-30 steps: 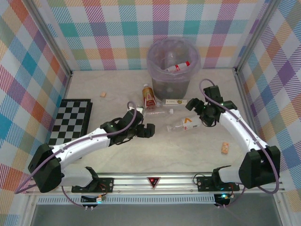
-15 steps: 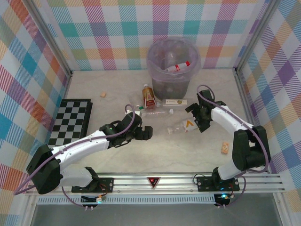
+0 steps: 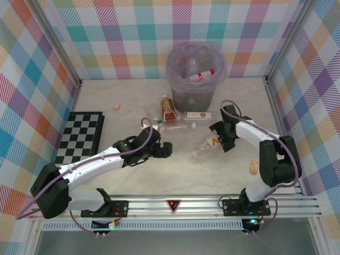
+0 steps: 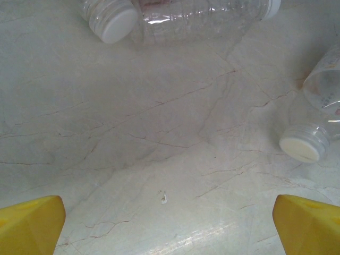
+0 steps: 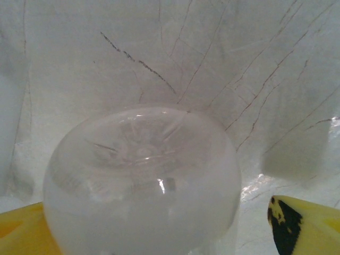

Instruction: Put the plastic bottles in the bin

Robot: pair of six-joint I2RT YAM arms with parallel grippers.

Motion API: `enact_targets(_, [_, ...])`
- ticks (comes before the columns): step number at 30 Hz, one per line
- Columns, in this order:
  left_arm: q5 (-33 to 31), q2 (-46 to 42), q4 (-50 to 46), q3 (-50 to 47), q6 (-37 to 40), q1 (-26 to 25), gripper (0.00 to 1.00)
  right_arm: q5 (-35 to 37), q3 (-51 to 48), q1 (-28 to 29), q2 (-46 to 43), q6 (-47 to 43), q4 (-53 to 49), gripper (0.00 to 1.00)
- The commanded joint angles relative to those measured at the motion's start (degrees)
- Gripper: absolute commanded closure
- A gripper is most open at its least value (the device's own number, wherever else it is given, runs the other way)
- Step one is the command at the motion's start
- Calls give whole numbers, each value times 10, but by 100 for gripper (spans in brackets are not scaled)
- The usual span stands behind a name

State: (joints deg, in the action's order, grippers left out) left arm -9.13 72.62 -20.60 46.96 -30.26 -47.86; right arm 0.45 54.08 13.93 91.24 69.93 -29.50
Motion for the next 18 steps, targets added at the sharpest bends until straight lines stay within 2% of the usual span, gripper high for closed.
enact_targets(1, [-8,8,12,0,-3,1,0,1,-6,5,0,12,6,13])
enact_targets(8, [-7,9,12,3,-3,1,0,0,-7,4,-8,18,6,26])
enact_targets(18, [-9,14,11,10,3,1,0,20,4,4,-58,4,-17,33])
